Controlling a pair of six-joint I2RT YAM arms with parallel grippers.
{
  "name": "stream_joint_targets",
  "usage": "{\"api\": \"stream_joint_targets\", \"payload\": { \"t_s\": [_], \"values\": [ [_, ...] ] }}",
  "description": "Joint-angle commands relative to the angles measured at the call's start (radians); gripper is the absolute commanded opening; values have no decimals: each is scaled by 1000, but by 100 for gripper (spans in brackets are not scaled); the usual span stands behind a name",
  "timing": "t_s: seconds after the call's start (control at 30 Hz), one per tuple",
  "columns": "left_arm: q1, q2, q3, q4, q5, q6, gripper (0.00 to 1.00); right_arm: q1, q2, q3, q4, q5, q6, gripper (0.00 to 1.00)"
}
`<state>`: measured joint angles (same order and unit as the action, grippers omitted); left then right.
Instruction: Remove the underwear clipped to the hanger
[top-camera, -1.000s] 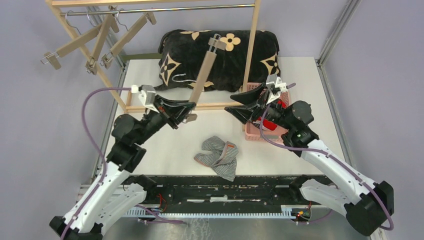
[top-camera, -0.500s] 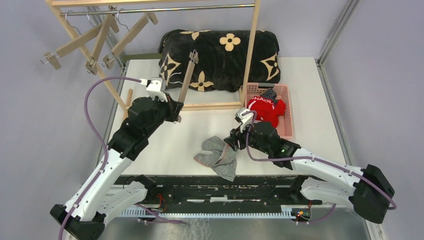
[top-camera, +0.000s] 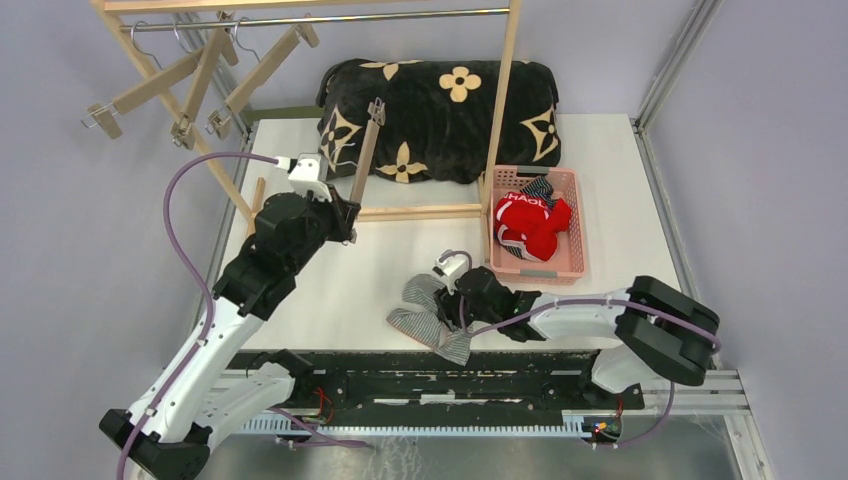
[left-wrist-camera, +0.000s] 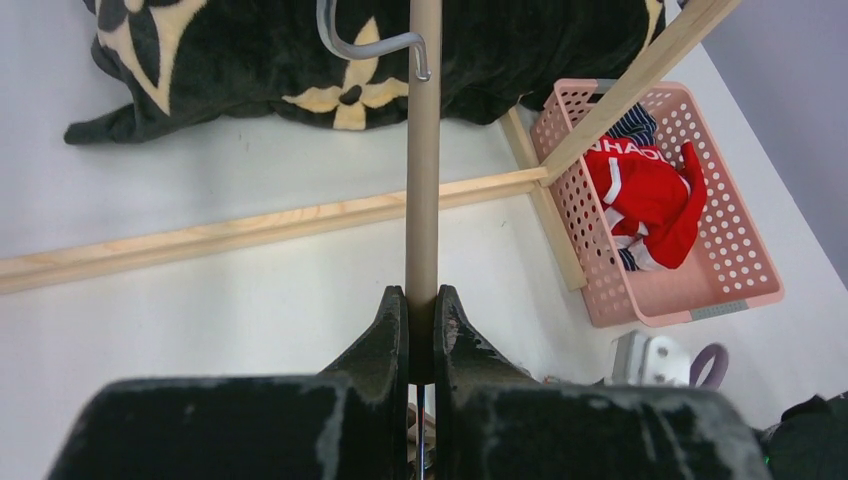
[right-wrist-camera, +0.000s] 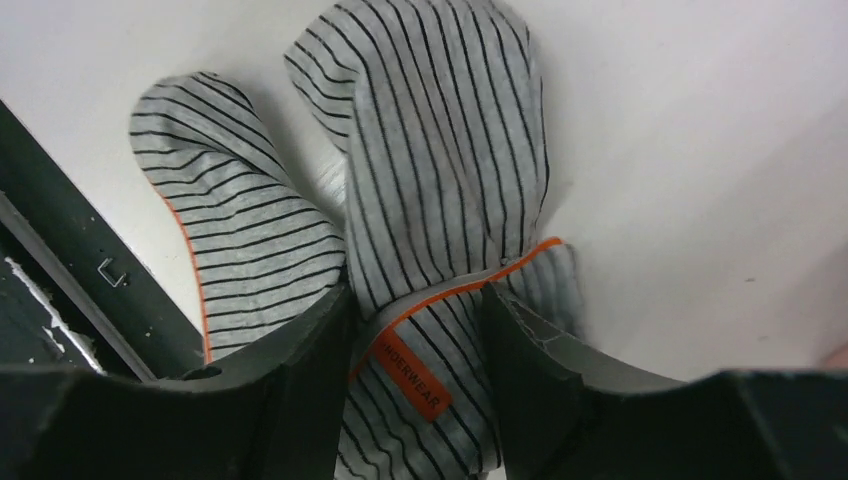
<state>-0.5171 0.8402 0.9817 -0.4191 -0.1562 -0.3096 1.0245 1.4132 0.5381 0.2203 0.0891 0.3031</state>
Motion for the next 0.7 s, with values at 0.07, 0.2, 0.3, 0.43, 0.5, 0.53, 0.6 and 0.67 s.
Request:
{"api": "stream_joint_targets", "payload": {
  "t_s": [0.07, 0.2, 0.3, 0.43, 0.5, 0.53, 0.6, 0.67],
  "values": [
    [2, 23, 92, 47, -30, 84, 3, 69, 124, 8, 80, 13, 71, 10],
    [2, 34, 117, 47, -24, 84, 3, 99, 153, 58, 24, 49, 66, 1],
    [1, 45, 147, 46, -16, 86, 3, 155, 88, 85, -11, 116, 36, 1],
    [1, 72, 200, 49, -16, 102, 3, 226, -105, 126, -98, 219, -8, 1],
    [2, 102, 241, 41, -17, 121, 3, 247, -223, 134, -127, 291, -30, 1],
    [1, 128, 263, 37, -22, 131, 3, 249, -284, 138, -154, 335, -36, 1],
    [2, 161, 301, 34, -47, 151, 3, 250, -394, 143, -178, 450, -61, 1],
    [3, 197, 347, 33, -80, 167, 3, 250, -491, 150, -197, 566, -111, 1]
  ]
}}
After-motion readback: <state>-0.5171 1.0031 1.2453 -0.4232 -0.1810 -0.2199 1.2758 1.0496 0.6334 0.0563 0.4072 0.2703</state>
